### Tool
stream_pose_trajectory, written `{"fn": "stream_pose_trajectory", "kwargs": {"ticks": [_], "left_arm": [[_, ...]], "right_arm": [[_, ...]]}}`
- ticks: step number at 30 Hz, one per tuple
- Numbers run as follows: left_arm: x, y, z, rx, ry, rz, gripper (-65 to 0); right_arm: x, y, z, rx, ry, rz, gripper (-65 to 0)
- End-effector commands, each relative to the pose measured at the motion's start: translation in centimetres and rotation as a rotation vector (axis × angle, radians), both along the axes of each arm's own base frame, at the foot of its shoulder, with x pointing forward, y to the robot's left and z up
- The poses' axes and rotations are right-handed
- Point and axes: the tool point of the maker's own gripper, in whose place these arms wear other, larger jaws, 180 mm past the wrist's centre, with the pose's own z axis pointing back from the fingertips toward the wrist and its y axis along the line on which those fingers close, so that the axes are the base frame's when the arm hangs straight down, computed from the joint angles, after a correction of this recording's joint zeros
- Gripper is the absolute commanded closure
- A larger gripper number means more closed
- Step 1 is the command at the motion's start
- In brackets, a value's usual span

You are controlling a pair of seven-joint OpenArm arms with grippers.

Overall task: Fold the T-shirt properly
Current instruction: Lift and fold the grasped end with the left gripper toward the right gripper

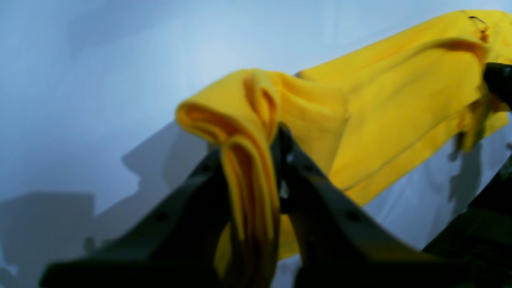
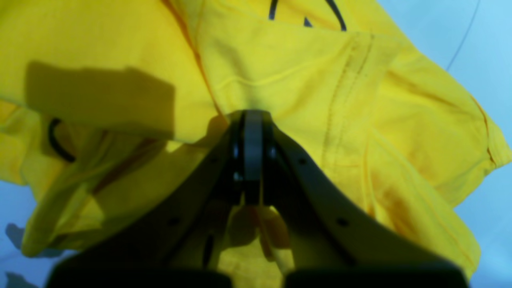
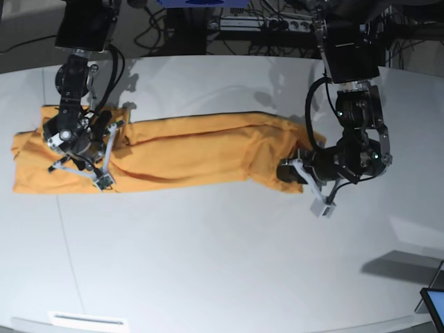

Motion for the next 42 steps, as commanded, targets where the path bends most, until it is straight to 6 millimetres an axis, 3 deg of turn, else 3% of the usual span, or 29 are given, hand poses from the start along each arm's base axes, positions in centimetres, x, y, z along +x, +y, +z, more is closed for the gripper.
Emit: {"fn": "stream_pose_trajectory", "kwargs": {"ticks": [1,8,15,22,27,33,39,42], "left_arm": [[1.1,-0.2,1.6,-0.017,-0.055,0.002,0.0],[1.0,-2.0,1.9,-0.082,-0.058,-0.01,0.0],[1.2,-4.1,4.4,-0.332,-0.024,0.06,0.0],[1.1,-5.7,6.9,-0.558,0.025,0.099,0.0],[0.7,-8.8,7.4,-0.653,0.036,0.082,0.0],[0.9,-11.5,9.1,-0.666,-0.018,0.058,0.0],[1.4,-13.5,8.8,-0.638,-0.012,0.066,0.0],[0.8,-15.6,8.4,-0.592,0.005,0.006,0.0]], "right_arm": [[-0.8,0.0,-0.6,-0.009,0.043,0.011,-0.3],[-0.7,0.0,-0.6,-0.008,0.041,0.011,-0.3],[-0.6,0.0,-0.5,-0.01,0.04,0.011,-0.3],[-1.1,0.2,-1.8,0.004,0.078,0.014,-0.3],[-1.3,0.6,-2.6,0.022,0.091,0.02,-0.3],[-1.4,0.6,-2.8,0.023,0.097,0.02,-0.3],[-1.6,0.6,-2.9,0.024,0.101,0.02,-0.3],[-1.6,0.6,-2.9,0.023,0.102,0.019,-0.3]]}}
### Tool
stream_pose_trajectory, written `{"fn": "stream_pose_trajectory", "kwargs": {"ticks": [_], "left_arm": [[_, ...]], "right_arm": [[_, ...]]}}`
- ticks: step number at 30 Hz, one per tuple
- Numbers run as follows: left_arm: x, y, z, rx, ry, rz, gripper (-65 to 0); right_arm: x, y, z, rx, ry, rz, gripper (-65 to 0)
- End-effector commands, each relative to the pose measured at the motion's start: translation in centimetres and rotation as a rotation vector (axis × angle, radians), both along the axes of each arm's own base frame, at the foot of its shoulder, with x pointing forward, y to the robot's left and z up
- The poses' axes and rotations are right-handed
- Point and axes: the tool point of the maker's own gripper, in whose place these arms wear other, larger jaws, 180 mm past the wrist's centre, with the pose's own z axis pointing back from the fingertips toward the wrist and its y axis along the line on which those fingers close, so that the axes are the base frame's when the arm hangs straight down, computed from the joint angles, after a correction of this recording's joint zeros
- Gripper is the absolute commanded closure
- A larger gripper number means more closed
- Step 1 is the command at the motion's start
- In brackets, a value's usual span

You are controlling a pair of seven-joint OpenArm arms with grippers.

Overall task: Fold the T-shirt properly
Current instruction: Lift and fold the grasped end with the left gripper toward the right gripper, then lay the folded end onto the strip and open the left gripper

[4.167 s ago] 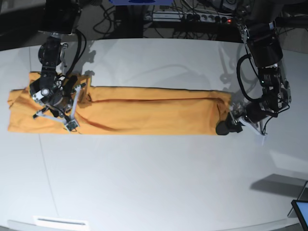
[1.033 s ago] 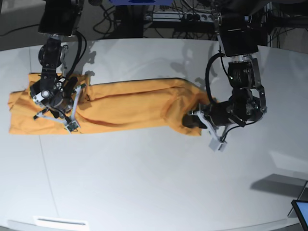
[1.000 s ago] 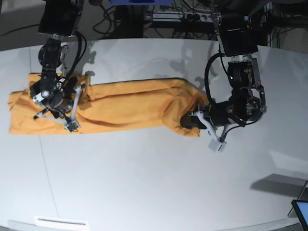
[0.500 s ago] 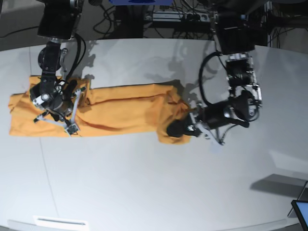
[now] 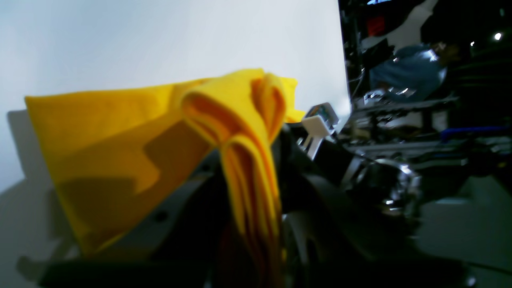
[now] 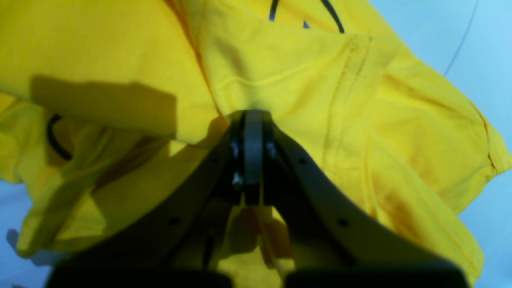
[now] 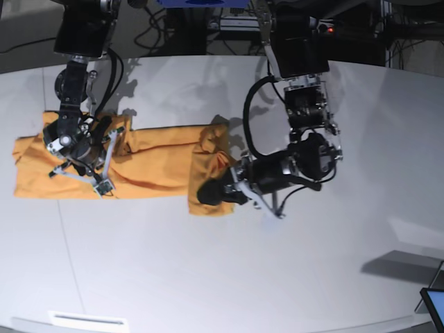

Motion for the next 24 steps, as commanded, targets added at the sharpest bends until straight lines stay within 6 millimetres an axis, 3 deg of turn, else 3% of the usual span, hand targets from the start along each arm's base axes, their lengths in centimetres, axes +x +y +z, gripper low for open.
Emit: {"fn": "stream_pose_trajectory", "kwargs": {"ticks": [1,6,14,24], "left_arm": [[0.6,-1.1,1.9,-0.023,-0.058,-0.024,0.0],[0.7,-3.9,1.9,-0.014,-0.1,-0.051,0.0],[1.0,-6.1,-1.9,-0.017,0.008,-0.07,0.0],[2.6,-7.2,-0.8,-0.021,-0.038,-0.065,0.0]], "right_arm": [[-2.5,0.3,-2.3,-0.004,0.122,0.016,-0.3],[-2.6,0.3,-2.3,-0.004,0.123,0.016,-0.3],[-2.6,0.3,-2.3,-0.004,0.122,0.016,-0.3],[-2.6,0.3,-2.3,-0.004,0.122,0.016,-0.3]]}}
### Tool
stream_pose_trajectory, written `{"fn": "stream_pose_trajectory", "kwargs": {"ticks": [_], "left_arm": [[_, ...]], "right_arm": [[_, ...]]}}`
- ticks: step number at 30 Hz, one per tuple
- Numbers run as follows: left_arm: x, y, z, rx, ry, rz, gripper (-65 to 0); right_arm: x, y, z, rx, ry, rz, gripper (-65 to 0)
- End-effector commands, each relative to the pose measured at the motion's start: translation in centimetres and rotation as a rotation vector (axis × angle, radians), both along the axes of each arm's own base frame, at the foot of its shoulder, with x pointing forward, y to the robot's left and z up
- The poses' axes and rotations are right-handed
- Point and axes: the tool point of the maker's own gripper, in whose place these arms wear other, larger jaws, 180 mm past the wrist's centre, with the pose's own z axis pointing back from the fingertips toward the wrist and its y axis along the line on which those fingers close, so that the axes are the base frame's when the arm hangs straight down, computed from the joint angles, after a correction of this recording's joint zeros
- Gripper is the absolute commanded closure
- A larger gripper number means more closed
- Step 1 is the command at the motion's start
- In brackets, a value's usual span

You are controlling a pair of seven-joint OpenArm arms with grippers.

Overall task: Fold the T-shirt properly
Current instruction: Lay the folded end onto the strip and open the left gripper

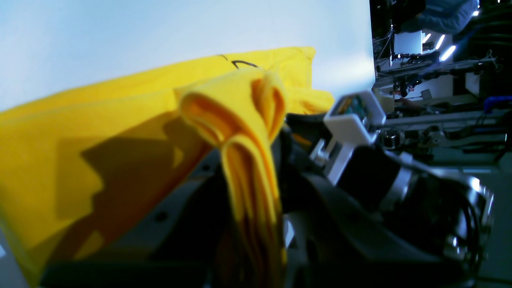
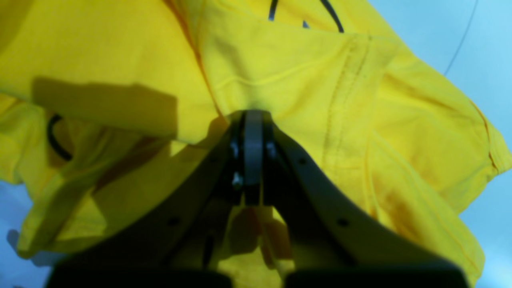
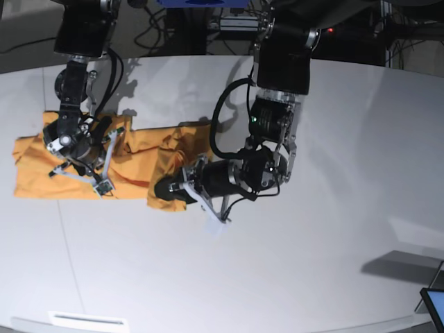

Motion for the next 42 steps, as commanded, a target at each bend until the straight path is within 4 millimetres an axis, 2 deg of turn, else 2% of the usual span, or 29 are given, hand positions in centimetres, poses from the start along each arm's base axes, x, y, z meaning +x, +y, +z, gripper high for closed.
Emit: {"fn": "stream_pose_trajectory", "kwargs": {"ticks": [1,7,13,22,23,28,31,34,40,42], "left_arm": [[1.1,-0.6,1.7,-0.045,-0.037,0.012,0.0],[1.0,-1.1,-0.3,-0.044,0.034,0.01,0.0],[1.1,-1.1,-0.2,-0.044,0.032,0.012,0.0],[1.9,-1.7,1.2,-0.053,-0.002,-0.004,0.0],[1.7,-2.1,1.2,-0.049,-0.005,-0.02,-1.0],[1.4,-3.2,2.0,-0.036,-0.039,-0.061,-17.0],[1.7,-3.1,3.1,-0.045,-0.072,-0.054,-23.2],[2.0,-3.0,4.9,-0.057,-0.13,-0.052,-28.2],[1.8,-3.3,10.8,-0.159,-0.311,-0.087,-36.8],[2.1,-2.6,12.2,-0.223,-0.319,-0.061,-37.6]], "right_arm": [[-2.6,0.3,-2.3,-0.006,0.123,0.019,-0.3],[-2.6,0.3,-2.2,-0.007,0.12,0.019,-0.3],[-2.6,0.3,-2.2,-0.006,0.122,0.019,-0.3],[-2.6,0.3,-2.2,-0.006,0.122,0.019,-0.3],[-2.6,0.3,-2.2,-0.006,0.122,0.019,-0.3],[-2.6,0.3,-2.2,-0.006,0.122,0.019,-0.3],[-2.6,0.3,-2.3,-0.006,0.123,0.019,-0.3],[-2.6,0.3,-2.3,-0.006,0.123,0.019,-0.3],[-2.6,0.3,-2.3,-0.006,0.123,0.019,-0.3],[-2.6,0.3,-2.3,-0.006,0.123,0.019,-0.3]]}}
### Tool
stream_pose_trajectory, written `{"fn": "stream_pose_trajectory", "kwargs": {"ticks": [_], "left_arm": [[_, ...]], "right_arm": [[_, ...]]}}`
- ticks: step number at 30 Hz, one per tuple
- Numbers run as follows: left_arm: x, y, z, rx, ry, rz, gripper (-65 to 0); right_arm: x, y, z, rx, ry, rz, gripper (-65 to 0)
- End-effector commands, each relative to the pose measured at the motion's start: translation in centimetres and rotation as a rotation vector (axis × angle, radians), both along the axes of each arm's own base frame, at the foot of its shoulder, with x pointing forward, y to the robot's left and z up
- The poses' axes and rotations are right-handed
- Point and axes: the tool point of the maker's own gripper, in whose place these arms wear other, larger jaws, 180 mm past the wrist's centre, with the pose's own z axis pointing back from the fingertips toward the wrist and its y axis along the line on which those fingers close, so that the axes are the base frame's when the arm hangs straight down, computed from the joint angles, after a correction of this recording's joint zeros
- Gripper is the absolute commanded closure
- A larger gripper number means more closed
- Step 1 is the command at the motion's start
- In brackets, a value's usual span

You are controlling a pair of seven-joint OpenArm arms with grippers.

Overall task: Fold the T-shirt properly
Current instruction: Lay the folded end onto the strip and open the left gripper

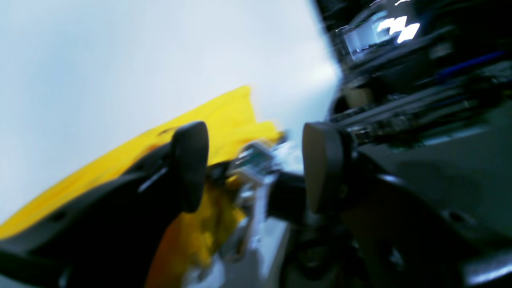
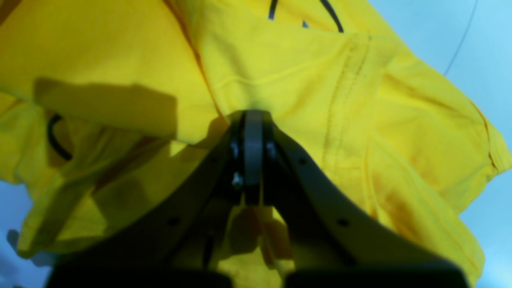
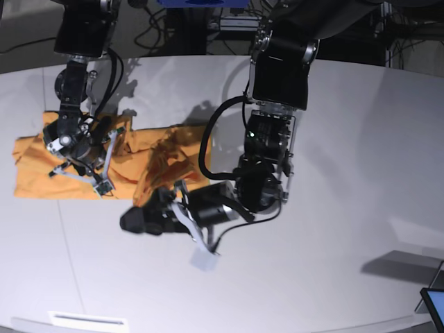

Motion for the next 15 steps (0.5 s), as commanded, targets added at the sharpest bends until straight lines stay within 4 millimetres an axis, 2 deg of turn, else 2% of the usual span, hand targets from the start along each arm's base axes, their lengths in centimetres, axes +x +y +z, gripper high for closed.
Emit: {"fn": "stream_pose_trajectory", "kwargs": {"ticks": [1,3,10,12,15], "left_arm": [[1.0,0.6,2.5,-0.052,-0.049,0.029,-37.6],[1.6,1.8,2.4,-0.049,-0.046,0.06,-37.6],[2.7,8.3,-0.8,0.117,-0.047,0.131,-37.3],[2.8,9.3,-1.4,0.149,-0.045,0.138,-37.1],[2.2,9.7,-2.7,0.162,-0.017,0.14,-37.0]], "right_arm": [[-2.6,0.2,-2.3,-0.008,0.123,0.019,-0.3],[-2.6,0.2,-2.2,-0.01,0.122,0.019,-0.3],[-2.6,0.1,-2.3,-0.011,0.123,0.019,-0.3],[-2.6,0.1,-2.3,-0.011,0.123,0.019,-0.3],[-2.6,0.2,-2.3,-0.008,0.123,0.019,-0.3]]}}
